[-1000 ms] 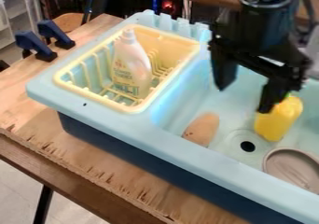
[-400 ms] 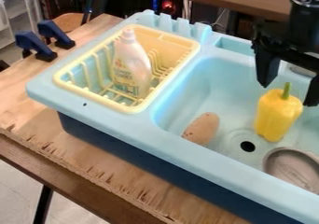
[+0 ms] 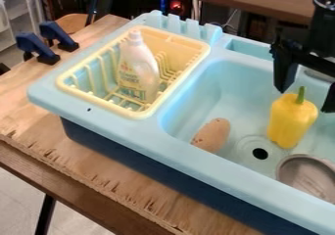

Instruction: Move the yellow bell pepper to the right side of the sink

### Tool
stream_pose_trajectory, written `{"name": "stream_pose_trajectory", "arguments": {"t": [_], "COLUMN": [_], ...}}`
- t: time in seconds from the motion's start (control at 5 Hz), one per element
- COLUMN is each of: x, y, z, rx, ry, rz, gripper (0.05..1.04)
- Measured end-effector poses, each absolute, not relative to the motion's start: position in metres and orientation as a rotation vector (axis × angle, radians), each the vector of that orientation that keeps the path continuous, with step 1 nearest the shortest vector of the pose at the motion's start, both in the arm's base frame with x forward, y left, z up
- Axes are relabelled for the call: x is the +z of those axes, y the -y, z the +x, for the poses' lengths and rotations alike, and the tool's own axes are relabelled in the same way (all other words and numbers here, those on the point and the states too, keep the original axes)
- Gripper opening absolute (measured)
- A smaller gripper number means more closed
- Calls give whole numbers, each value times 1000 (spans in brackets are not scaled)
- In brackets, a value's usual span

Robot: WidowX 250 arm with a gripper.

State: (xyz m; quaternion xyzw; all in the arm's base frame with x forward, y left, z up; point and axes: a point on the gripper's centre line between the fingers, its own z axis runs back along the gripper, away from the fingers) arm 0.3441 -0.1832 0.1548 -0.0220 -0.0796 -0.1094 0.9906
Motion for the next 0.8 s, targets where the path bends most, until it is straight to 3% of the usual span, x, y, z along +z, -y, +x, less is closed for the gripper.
{"name": "stream_pose_trajectory", "arguments": {"t": [0.2, 0.4, 0.8], "x": [145, 143, 144], "y": [174, 172, 173], "z": [349, 353, 358], "rx": [-194, -192, -215], "ry": [119, 100, 99], "rz": [-62, -54, -66], "gripper": [1005, 926, 476]}}
